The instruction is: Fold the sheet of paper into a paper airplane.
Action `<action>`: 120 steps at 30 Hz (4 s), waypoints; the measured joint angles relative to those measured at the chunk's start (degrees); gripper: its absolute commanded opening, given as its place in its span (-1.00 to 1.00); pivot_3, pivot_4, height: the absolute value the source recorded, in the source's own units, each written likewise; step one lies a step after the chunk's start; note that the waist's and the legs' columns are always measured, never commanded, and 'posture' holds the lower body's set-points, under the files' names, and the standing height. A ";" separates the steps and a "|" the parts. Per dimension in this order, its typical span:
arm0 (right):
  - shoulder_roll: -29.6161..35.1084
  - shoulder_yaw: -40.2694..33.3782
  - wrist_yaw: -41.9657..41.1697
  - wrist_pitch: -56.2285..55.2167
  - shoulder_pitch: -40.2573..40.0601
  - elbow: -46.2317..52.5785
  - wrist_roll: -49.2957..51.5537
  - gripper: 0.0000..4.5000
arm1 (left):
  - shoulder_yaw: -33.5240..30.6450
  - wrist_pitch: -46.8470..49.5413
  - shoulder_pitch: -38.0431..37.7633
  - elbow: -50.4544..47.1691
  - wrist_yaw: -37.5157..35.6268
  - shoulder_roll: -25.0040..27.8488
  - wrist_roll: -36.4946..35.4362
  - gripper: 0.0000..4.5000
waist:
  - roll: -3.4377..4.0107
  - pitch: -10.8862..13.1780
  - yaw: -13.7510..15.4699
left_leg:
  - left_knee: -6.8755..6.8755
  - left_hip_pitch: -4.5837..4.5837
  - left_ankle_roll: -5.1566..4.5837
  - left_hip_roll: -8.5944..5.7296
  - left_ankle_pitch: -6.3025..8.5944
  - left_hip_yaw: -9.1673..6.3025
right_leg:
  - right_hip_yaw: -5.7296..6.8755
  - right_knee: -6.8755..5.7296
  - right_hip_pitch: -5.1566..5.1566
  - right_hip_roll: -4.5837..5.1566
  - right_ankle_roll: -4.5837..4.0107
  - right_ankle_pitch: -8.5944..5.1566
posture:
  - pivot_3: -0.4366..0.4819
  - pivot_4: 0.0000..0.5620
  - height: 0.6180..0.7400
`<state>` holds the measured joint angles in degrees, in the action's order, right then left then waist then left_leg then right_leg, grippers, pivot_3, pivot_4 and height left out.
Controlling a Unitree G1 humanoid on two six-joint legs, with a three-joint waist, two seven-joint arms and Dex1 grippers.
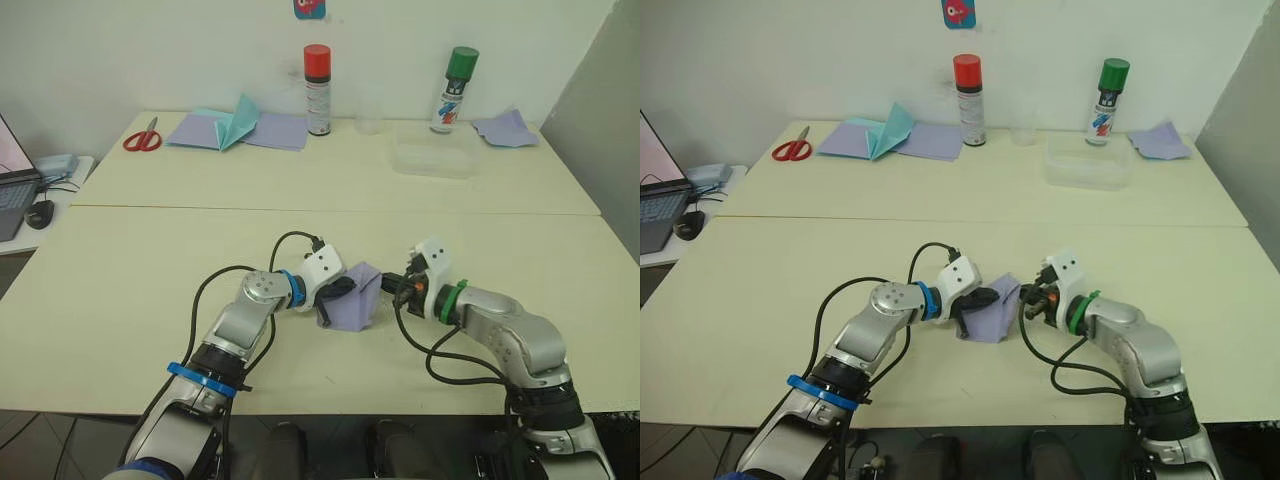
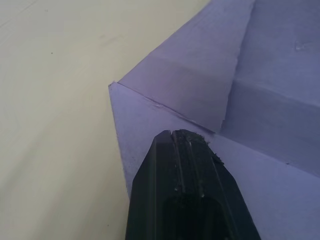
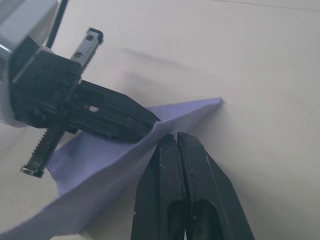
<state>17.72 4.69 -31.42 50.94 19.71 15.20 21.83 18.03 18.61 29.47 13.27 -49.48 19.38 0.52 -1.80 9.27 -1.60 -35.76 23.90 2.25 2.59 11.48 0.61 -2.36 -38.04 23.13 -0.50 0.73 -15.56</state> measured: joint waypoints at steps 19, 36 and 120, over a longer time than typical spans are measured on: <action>-4.25 5.60 0.84 -3.69 2.80 -7.09 -2.62 -1.00 | -1.65 10.22 -0.21 -4.54 -0.94 3.88 -3.72 -0.99 | 0.03 -0.02 -1.29 | -0.01 -0.10 0.00 0.16 0.00 -0.04 | -0.10 -0.12 0.05 -0.40 -0.04 0.01 | -0.05 -0.47 1.00; -5.55 10.05 -0.06 -8.77 4.57 -14.12 -6.63 -1.00 | -2.73 13.53 -2.68 -8.55 -0.01 6.94 -5.64 -0.99 | 0.04 -0.07 -1.82 | -0.01 -0.30 0.00 0.17 0.00 -0.03 | -0.23 -0.40 0.05 -0.39 -0.06 0.00 | -0.05 -0.47 1.00; -6.56 14.52 -4.77 -17.89 8.06 -19.97 -16.09 -1.00 | -4.95 19.24 6.45 2.31 -8.71 11.38 -12.19 -0.99 | -0.49 0.29 -1.71 | 0.67 -0.90 0.05 0.08 0.00 -0.02 | -0.27 -0.87 0.06 -0.44 -0.70 -0.38 | -0.05 -0.47 1.00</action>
<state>11.16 19.21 -36.19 33.04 27.77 -4.77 5.74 13.08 37.85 35.93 15.58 -58.20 30.76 -11.67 -2.30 9.55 -3.31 -35.09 23.01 2.30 2.66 11.48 0.59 -2.64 -38.92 23.19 -0.94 0.02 -15.93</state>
